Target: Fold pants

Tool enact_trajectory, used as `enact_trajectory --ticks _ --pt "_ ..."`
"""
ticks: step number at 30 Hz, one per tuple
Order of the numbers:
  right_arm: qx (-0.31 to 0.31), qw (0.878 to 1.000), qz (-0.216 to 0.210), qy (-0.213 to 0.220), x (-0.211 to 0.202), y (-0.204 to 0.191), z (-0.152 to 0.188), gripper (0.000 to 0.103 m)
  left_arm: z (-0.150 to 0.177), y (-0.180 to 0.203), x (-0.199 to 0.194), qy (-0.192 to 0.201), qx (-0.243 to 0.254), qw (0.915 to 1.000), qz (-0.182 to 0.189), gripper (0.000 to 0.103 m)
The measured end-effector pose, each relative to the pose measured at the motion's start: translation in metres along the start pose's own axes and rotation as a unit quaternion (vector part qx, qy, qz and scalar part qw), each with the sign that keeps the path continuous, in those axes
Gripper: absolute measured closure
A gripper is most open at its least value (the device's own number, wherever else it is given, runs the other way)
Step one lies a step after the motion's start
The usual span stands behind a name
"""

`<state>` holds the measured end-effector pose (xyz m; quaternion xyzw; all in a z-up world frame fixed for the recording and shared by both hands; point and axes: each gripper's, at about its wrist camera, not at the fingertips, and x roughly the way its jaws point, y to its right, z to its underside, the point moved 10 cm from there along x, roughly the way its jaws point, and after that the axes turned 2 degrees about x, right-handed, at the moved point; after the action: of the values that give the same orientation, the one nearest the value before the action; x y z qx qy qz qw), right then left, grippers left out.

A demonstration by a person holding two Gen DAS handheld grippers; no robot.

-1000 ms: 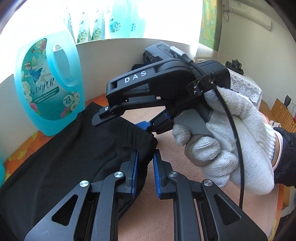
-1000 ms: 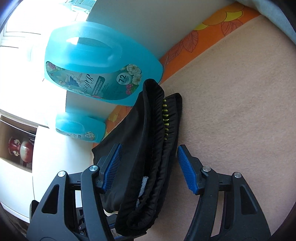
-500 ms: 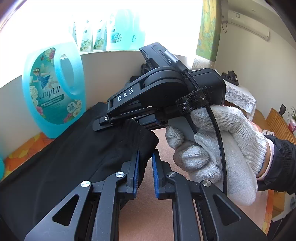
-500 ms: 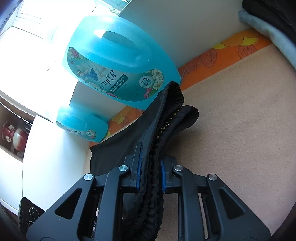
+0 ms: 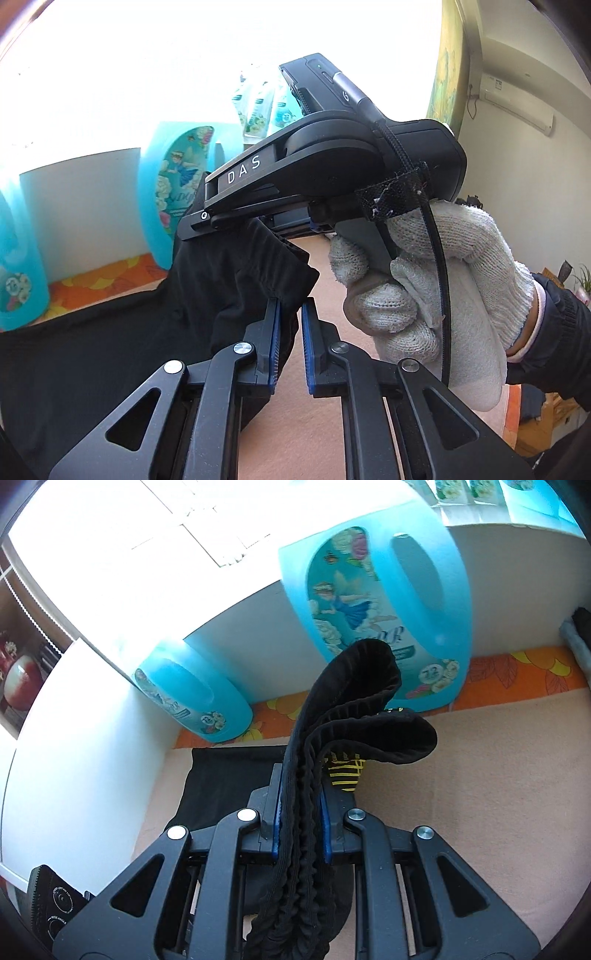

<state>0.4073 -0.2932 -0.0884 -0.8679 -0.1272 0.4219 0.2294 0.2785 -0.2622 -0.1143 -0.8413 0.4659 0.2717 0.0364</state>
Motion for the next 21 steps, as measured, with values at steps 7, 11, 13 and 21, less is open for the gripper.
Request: enact_trajectory --ticks 7,11,13,21 --pt "-0.061 0.997 0.003 -0.037 0.063 -0.085 0.012 0.086 0.033 -0.068 -0.077 0.000 -0.020 0.9967 -0.079 0.097" --pt "-0.089 0.994 0.004 -0.063 0.110 -0.130 0.032 0.086 0.062 -0.128 -0.122 -0.014 -0.060 0.9865 -0.152 0.097" --pt "-0.105 0.992 0.009 -0.076 0.136 -0.149 0.044 0.086 0.079 -0.158 -0.142 -0.017 -0.093 0.9786 -0.183 0.097" --pt "-0.139 0.983 0.022 -0.116 0.212 -0.190 0.101 0.086 0.120 -0.223 -0.203 -0.010 -0.162 0.9526 -0.257 0.097"
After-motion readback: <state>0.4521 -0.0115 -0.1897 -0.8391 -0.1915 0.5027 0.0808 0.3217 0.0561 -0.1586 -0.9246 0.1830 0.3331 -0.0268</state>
